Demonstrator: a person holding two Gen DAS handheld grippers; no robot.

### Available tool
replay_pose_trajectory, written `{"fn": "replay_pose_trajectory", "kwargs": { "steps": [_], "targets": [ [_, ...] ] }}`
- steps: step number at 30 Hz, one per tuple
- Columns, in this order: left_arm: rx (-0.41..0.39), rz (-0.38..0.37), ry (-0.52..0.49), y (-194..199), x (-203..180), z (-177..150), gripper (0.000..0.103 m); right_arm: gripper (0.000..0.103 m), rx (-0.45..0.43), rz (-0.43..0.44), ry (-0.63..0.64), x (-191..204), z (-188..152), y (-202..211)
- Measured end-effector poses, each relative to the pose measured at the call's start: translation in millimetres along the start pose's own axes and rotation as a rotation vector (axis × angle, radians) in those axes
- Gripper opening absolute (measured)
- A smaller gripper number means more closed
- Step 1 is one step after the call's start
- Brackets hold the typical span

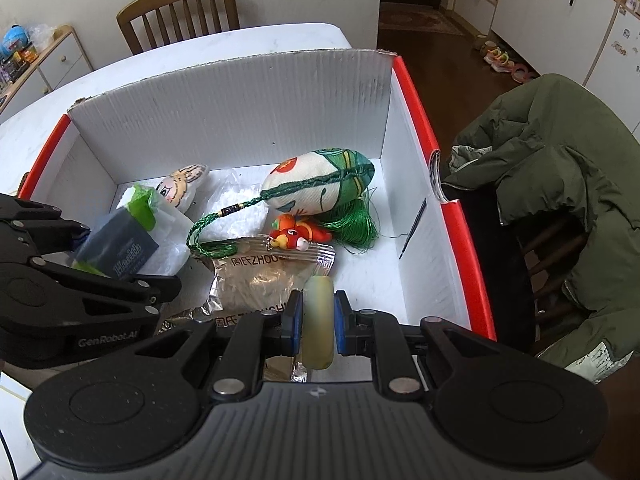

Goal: Organize objects
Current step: 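Carry the plastic bag and beige cylinder with both grippers into the shoebox, then open both grippers to drop the bag and cylinder in the box, then withdraw both tools from the box back over the mat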

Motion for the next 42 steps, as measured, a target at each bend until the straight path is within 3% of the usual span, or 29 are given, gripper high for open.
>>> {"fn": "replay_pose_trajectory", "kwargs": {
  "steps": [9,14,19,23,29,35,42],
  "targets": [
    [0.063,0.002,-0.008,-8.5,-1.2,-2.1,0.049,0.016,-0.007,0.016,0.009,2.1,3.5,0.9],
    [0.063,0.002,0.008,-6.5,0.6,-2.2,0.064,0.016,0.001,0.03,0.009,4.5,3.9,3.7],
    [0.037,-0.002,0.019,-0.8,2.8,-1.8,0.071,0.016,-0.001,0.03,0.015,6.6,4.1,7.0],
    [-0.002,-0.016,0.032,8.8,2.2,-0.7,0.078,0.016,-0.013,0.036,0.012,7.6,6.0,13.5],
    [-0.086,-0.027,0.04,24.8,1.2,14.9,0.081,0.016,-0.041,0.047,0.003,8.2,10.1,27.4],
    [-0.173,-0.036,0.05,56.9,9.8,9.2,0.085,0.018,-0.07,0.065,-0.007,11.5,13.7,43.6],
    [-0.274,-0.051,0.071,96.1,22.0,2.0,0.089,0.026,-0.112,0.078,0.0,22.3,15.4,64.9]
  ]
}}
Point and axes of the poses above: each gripper's, at about its wrist camera, not at the fingertips, and y roughly against the way its jaws point, x to its left, z to its top, the point moved 8 cm from there along -y, roughly the way its jaws point, and after that the axes turned 7 degrees about -x, right-handed, at the moved point
